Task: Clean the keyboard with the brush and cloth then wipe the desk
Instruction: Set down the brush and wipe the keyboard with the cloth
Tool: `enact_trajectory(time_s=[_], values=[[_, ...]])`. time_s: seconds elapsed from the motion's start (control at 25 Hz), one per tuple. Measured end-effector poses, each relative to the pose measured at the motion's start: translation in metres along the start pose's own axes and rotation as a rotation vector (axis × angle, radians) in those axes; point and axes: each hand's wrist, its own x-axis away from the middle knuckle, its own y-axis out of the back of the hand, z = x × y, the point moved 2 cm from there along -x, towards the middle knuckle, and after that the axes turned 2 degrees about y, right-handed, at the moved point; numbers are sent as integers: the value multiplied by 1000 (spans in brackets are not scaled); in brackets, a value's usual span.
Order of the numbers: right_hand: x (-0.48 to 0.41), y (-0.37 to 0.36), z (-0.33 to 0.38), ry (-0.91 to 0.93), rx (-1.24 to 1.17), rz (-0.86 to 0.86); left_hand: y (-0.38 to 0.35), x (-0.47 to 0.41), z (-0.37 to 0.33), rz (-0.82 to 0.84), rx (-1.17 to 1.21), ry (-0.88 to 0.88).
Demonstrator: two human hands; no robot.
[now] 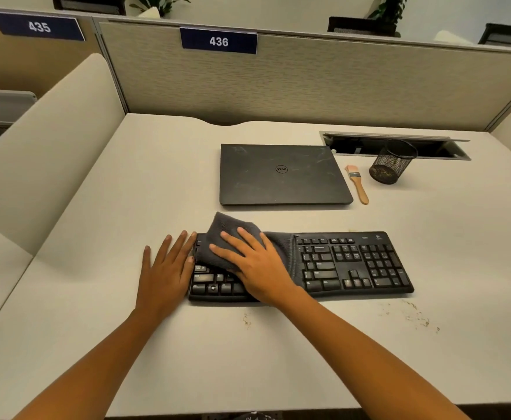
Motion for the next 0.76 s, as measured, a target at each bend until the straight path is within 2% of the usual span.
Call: enact_trajectory(time_s=[0.12, 0.28, 0.4, 0.48, 0.56, 0.76], values=[[40, 12, -36, 42, 45, -13, 1, 1, 0, -1, 12, 4], [97, 34, -86, -56, 94, -32, 0, 1, 1, 5, 25, 0], [141, 51, -130, -201, 167, -95, 0, 1, 0, 5, 22, 4], [164, 63, -152, -414, 207, -170, 1, 0, -1, 2, 29, 6], [172, 68, -145, -600, 236, -219, 1, 1, -2, 5, 29, 6], [179, 58, -87, -636, 387, -192, 2, 1, -2, 11, 29, 1]])
